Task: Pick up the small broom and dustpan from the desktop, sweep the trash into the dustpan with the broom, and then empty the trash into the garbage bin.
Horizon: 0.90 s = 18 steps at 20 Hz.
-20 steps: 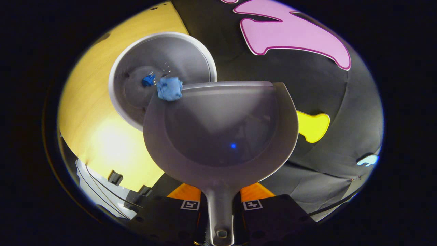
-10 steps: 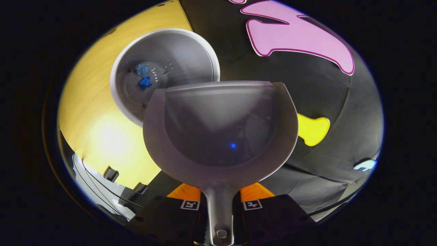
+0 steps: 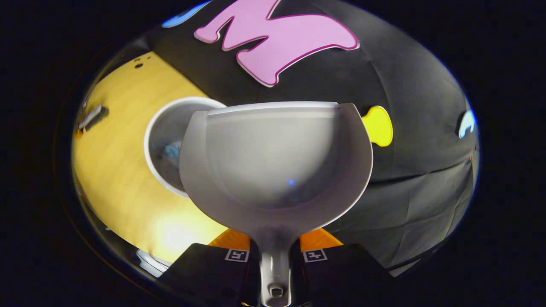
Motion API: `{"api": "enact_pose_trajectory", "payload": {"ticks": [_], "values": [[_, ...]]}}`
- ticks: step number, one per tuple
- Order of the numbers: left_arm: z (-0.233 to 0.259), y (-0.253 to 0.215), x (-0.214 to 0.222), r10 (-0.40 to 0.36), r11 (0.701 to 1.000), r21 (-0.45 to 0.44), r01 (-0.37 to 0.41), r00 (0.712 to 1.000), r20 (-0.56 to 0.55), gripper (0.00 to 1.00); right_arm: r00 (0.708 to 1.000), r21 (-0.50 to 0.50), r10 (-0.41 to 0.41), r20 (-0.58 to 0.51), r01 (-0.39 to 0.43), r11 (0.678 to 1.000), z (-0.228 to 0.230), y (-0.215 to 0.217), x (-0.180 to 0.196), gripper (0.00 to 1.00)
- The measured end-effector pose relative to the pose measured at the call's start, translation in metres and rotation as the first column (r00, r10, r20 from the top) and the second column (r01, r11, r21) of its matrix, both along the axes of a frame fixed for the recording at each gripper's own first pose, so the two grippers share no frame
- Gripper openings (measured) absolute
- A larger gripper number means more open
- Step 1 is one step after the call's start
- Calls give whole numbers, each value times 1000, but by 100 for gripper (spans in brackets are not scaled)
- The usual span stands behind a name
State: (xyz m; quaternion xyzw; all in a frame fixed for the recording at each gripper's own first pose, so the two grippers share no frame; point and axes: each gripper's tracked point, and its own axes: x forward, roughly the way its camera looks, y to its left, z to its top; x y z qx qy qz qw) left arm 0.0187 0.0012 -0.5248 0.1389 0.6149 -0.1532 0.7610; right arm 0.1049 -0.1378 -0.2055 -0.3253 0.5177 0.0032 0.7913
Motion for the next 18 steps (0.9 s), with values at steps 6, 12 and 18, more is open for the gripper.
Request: {"api": "enact_pose_trajectory", "payload": {"ticks": [6, 12, 18], "values": [[1, 2, -1, -2, 1000, 11, 2, 1000, -12, 19, 996, 186, -25, 89, 8, 982, 49, 48, -27, 30], [-2, 1, 0, 0, 1000, 11, 0, 1000, -18, 19, 999, 361, 9, 47, -25, 932, 42, 139, -81, 31], [-4, 0, 1, 0, 1000, 8, 0, 1000, -22, 19, 989, 483, 116, -88, -59, 873, -24, 231, -146, 31]]}}
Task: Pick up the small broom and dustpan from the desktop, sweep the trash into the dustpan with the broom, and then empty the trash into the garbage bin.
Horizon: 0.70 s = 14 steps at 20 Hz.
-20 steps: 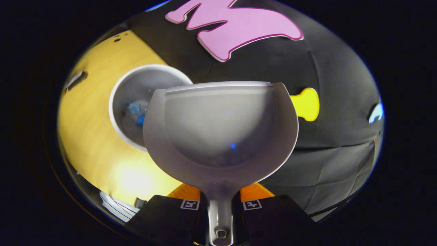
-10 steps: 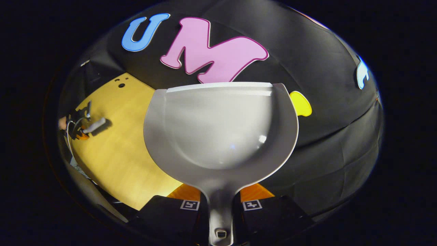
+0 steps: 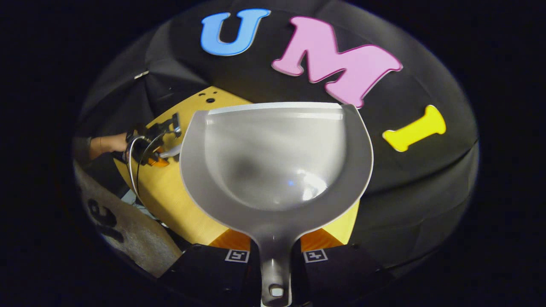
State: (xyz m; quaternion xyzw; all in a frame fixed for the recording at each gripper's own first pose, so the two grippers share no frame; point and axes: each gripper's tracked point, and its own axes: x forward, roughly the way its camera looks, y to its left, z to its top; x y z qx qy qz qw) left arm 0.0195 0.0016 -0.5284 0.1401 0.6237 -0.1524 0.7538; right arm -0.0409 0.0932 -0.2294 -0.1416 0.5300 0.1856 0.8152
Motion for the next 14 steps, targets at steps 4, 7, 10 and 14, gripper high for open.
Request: {"api": "enact_pose_trajectory", "payload": {"ticks": [4, 7, 10, 14], "values": [[0, -1, 0, 6, 1000, 3, -6, 1000, 2, 19, 995, 49, 47, -88, -42, 998, -62, 42, -35, 31], [2, 0, -2, 2, 1000, 5, -2, 1000, 1, 19, 987, 45, 39, -156, -33, 998, -109, 55, -57, 31], [2, 1, -1, 0, 1000, 3, 0, 1000, 0, 19, 977, 51, -16, -214, 27, 998, -148, 61, -68, 31], [2, 1, -1, -6, 1000, 19, 6, 1000, -13, 19, 964, 9, -28, -264, 31, 999, -191, 61, -79, 31]]}}
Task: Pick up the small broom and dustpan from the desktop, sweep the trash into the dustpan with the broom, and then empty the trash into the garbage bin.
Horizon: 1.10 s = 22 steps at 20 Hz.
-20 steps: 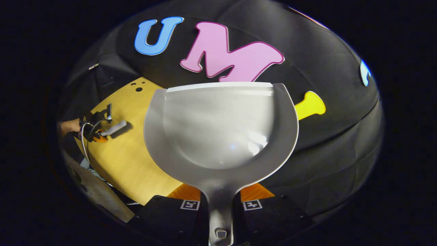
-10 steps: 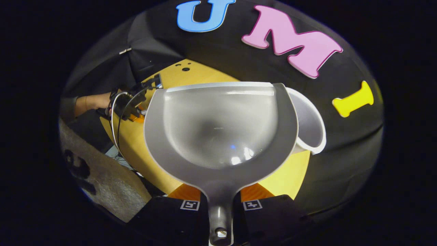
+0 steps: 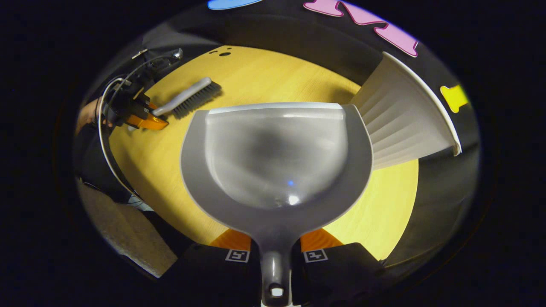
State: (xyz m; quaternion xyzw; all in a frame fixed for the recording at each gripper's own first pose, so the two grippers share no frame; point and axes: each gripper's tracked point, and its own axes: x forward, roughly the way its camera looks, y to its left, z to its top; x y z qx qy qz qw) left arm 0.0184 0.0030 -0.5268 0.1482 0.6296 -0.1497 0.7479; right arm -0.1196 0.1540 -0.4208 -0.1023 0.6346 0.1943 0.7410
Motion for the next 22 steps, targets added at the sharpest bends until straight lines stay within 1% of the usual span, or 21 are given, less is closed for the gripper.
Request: {"api": "enact_pose_trajectory", "payload": {"ticks": [3, 6, 11, 12, 13, 14, 15, 16, 17, 18, 19, 20, 21, 22], "values": [[-1, 2, -1, -8, 999, 32, 8, 1000, -14, 19, 999, -22, 4, -34, -5, 1000, -24, -1, -8, 31], [0, 3, -1, -9, 998, 58, 10, 1000, -16, 19, 997, -14, -23, -68, 22, 1000, -43, 7, -16, 31], [-1, 2, -1, 4, 997, 76, -3, 1000, -14, 20, 991, 8, -22, -135, 24, 1000, -55, 9, -31, 33], [-1, 2, -2, 9, 997, 82, -8, 1000, -11, 20, 990, 14, -19, -143, 21, 1000, -57, 8, -35, 34], [0, 1, -2, 15, 996, 91, -15, 1000, -9, 19, 988, 25, -19, -151, 23, 999, -57, 7, -37, 39], [1, 1, -3, 19, 994, 110, -17, 1000, -13, 20, 988, 34, -18, -155, 24, 999, -58, 8, -37, 34], [2, 0, -3, 17, 992, 126, -14, 1000, -18, 19, 987, 40, -11, -158, 17, 999, -59, 8, -37, 41], [3, 0, -1, 18, 991, 137, -14, 1000, -25, 20, 988, 43, -6, -155, 13, 999, -59, 6, -38, 29], [3, 0, -1, 19, 989, 145, -14, 999, -31, 20, 988, 50, -8, -154, 16, 999, -56, 6, -36, 36], [2, 1, -2, 22, 988, 152, -16, 999, -35, 20, 988, 60, -5, -154, 14, 998, -55, 6, -40, 36], [3, 0, -2, 27, 987, 158, -20, 999, -40, 21, 988, 75, -9, -152, 21, 997, -55, 9, -41, 46], [4, -1, -3, 33, 987, 159, -26, 998, -44, 22, 988, 83, -11, -156, 24, 996, -51, 9, -42, 43], [6, -3, -3, 40, 987, 157, -32, 998, -46, 19, 988, 92, -11, -156, 26, 995, -49, 9, -42, 49], [7, -3, -3, 45, 987, 157, -36, 998, -50, 24, 988, 106, -13, -151, 29, 994, -46, 10, -42, 52]]}}
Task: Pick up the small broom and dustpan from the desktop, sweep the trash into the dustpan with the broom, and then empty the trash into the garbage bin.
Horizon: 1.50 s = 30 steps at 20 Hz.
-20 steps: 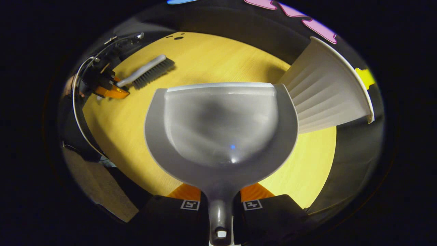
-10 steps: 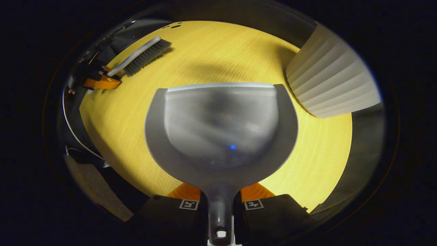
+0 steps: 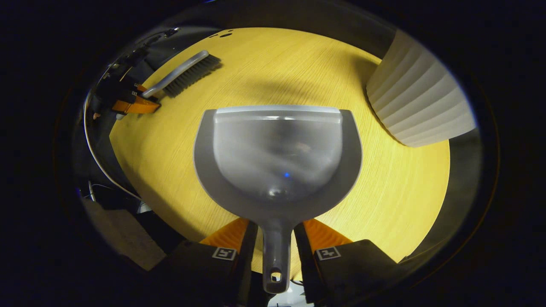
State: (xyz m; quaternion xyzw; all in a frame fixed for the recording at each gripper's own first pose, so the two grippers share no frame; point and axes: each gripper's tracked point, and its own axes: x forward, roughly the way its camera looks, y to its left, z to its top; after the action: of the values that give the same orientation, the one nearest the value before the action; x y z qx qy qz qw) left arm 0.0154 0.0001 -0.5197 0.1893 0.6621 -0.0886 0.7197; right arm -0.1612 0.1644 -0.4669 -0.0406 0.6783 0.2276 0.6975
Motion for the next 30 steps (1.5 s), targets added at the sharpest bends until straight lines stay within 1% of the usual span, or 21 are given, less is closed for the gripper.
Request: {"api": "enact_pose_trajectory", "payload": {"ticks": [2, 3, 4, 5, 8, 10, 11, 13, 14, 15, 16, 18, 22, 24, 27, 30], "values": [[4, 0, 1, 3, 1000, 10, -2, 1000, -6, 25, 1000, 18, 2, -3, -2, 1000, 3, 0, -1, 66], [7, 1, 3, 3, 1000, 20, -3, 1000, -4, 26, 1000, 27, 4, -5, -4, 1000, 4, 0, -1, 67], [7, 1, 4, 4, 1000, 31, -4, 1000, 0, 27, 1000, 35, 3, -7, -3, 999, 5, 0, -2, 72], [7, 2, 3, 7, 999, 42, -7, 1000, 0, 28, 1000, 45, 0, -8, 0, 999, 6, 2, -2, 74], [10, 5, -5, 5, 998, 65, -6, 1000, 11, 31, 1000, 69, -8, -9, 9, 998, 12, 2, -5, 88], [15, 3, -2, -4, 998, 59, 1, 999, 39, 36, 1000, 84, -16, -13, 17, 996, 17, 2, -6, 89], [19, 2, -2, -6, 999, 55, 3, 998, 56, 42, 1000, 90, -20, -11, 21, 996, 19, 0, -6, 89], [24, 0, -1, -2, 999, 47, -2, 997, 83, 52, 1000, 97, -25, -4, 26, 995, 24, -3, -5, 93], [27, 1, -1, 5, 999, 48, -9, 996, 92, 64, 1000, 102, -29, 1, 29, 994, 28, -5, -4, 94], [30, 2, -2, 9, 999, 51, -14, 995, 100, 65, 999, 107, -33, 5, 32, 994, 32, -6, -3, 94], [34, 3, -3, 13, 998, 54, -19, 994, 109, 70, 999, 111, -36, 11, 34, 993, 36, -8, -3, 95], [44, 1, -8, 20, 999, 47, -26, 992, 126, 76, 999, 118, -39, 20, 37, 992, 43, -13, -3, 98], [75, 3, -14, 27, 998, 56, -38, 982, 187, 81, 998, 126, -56, 24, 52, 991, 56, -26, -8, 98], [95, 1, -19, 28, 997, 58, -42, 974, 225, 81, 998, 122, -63, 25, 59, 991, 59, -38, -12, 98], [124, -5, -29, 39, 998, 41, -52, 962, 271, 81, 996, 107, -84, 31, 81, 991, 66, -63, -17, 98], [144, -15, -45, 59, 997, 21, -68, 953, 298, 81, 992, 73, -119, 33, 117, 990, 70, -95, -23, 98]]}}
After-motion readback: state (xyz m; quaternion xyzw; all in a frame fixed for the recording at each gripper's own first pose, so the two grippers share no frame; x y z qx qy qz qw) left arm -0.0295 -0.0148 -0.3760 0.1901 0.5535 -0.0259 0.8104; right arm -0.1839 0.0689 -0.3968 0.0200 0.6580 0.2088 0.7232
